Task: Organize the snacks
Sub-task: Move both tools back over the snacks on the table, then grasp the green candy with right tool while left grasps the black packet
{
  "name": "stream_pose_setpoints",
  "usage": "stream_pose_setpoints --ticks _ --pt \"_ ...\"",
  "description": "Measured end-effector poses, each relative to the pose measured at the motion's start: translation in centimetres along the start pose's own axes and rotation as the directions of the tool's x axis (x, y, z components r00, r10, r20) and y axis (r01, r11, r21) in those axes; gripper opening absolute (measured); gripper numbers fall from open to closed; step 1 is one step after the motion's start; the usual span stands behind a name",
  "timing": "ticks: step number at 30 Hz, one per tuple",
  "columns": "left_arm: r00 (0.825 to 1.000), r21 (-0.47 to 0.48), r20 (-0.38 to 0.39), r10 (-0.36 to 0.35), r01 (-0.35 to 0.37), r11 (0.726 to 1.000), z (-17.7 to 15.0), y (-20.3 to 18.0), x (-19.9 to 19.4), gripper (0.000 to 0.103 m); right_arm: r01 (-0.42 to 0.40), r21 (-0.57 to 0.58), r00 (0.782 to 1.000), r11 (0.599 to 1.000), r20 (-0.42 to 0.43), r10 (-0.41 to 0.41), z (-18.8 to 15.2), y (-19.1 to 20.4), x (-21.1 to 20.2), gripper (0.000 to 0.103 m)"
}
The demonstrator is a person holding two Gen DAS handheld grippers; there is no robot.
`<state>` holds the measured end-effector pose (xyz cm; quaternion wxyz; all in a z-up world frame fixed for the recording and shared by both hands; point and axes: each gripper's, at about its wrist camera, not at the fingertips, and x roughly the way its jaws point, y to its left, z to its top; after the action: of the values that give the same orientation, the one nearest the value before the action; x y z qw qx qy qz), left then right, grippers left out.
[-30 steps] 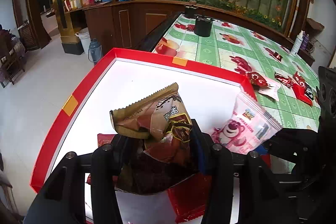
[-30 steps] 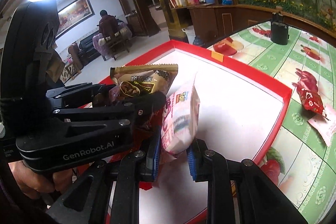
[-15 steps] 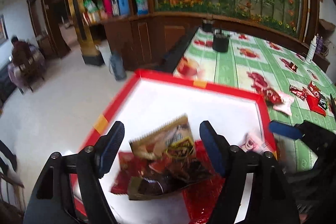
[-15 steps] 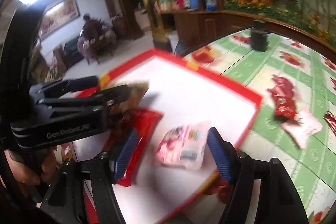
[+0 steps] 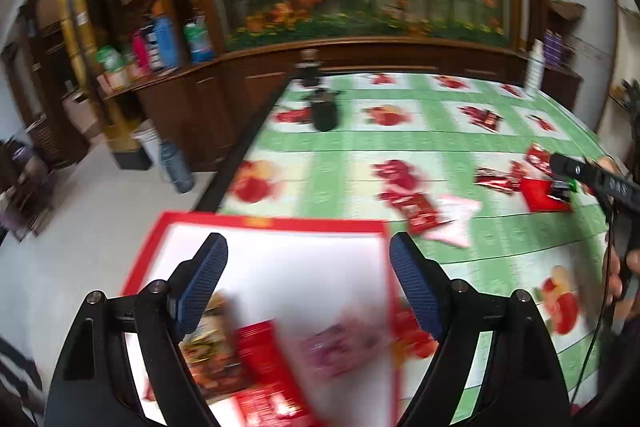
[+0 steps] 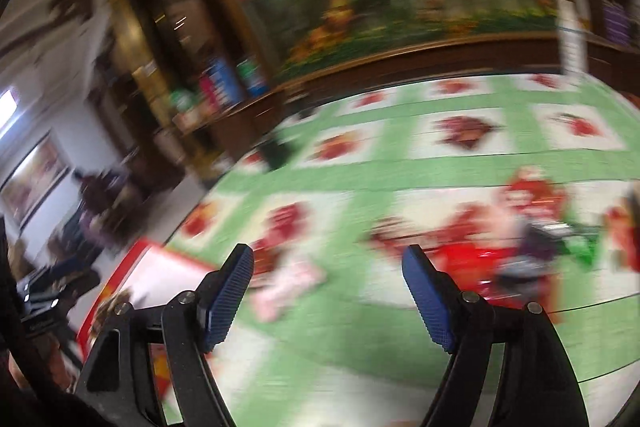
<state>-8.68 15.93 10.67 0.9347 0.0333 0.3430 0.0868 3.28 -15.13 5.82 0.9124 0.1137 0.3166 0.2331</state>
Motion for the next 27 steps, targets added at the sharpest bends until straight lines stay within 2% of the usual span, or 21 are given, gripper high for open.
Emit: stream_pose_setpoints --ticks 4,7,10,13,15,17,20,25,26,27 --pt "0.998 0.085 -0.020 -0.053 0.055 0.995 1.7 -4.8 1.5 0.084 0.044 0.136 0.999 0.990 0.022 -0.048 1.5 -7.6 -1.7 0.081" --pt "0.995 0.120 -0.051 -0.087 0.093 0.988 2.5 -8.3 3.0 0.083 0.014 0.244 0.997 0.970 0.064 -0.031 2.3 -11.6 -2.0 0.081" --pt "0.989 0.134 -0.092 -0.119 0.131 0.982 3.3 -11.1 5.0 0.083 0.024 0.258 0.996 0.966 0.073 -0.045 3.5 -13.5 -1.3 0.080" --pt "0.983 0.133 -0.130 -0.128 0.145 0.980 4.7 -12.5 7.7 0.083 -0.001 0.273 0.998 0.962 0.066 -0.017 4.1 -14.2 0.2 0.079" --pt "0.986 0.100 -0.142 -0.082 0.097 0.990 5.8 -11.9 9.8 0.083 -0.013 0.304 0.999 0.953 0.048 -0.002 4.5 -14.9 1.9 0.079" --pt "0.983 0.021 -0.178 -0.044 0.048 0.999 7.2 -10.0 12.4 0.083 0.003 0.328 1.000 0.945 0.022 -0.011 4.6 -15.6 3.2 0.079" --pt "0.976 -0.098 -0.219 -0.010 -0.011 0.995 8.9 -7.5 15.7 0.083 -0.039 0.381 0.999 0.924 0.010 0.038 4.6 -16.3 4.3 0.080" --pt "0.947 -0.222 -0.313 -0.072 0.001 0.975 8.3 -6.6 20.1 0.083 -0.122 0.440 0.991 0.890 0.000 0.136 4.4 -17.3 6.2 0.078" --pt "0.937 -0.254 -0.332 -0.111 0.024 0.967 7.7 -6.6 20.9 0.083 -0.137 0.432 0.989 0.891 0.009 0.147 4.4 -17.2 6.3 0.079" --pt "0.919 -0.282 -0.364 -0.151 0.046 0.958 7.0 -6.8 21.6 0.083 -0.150 0.429 0.987 0.891 0.010 0.161 4.5 -17.2 6.5 0.079"
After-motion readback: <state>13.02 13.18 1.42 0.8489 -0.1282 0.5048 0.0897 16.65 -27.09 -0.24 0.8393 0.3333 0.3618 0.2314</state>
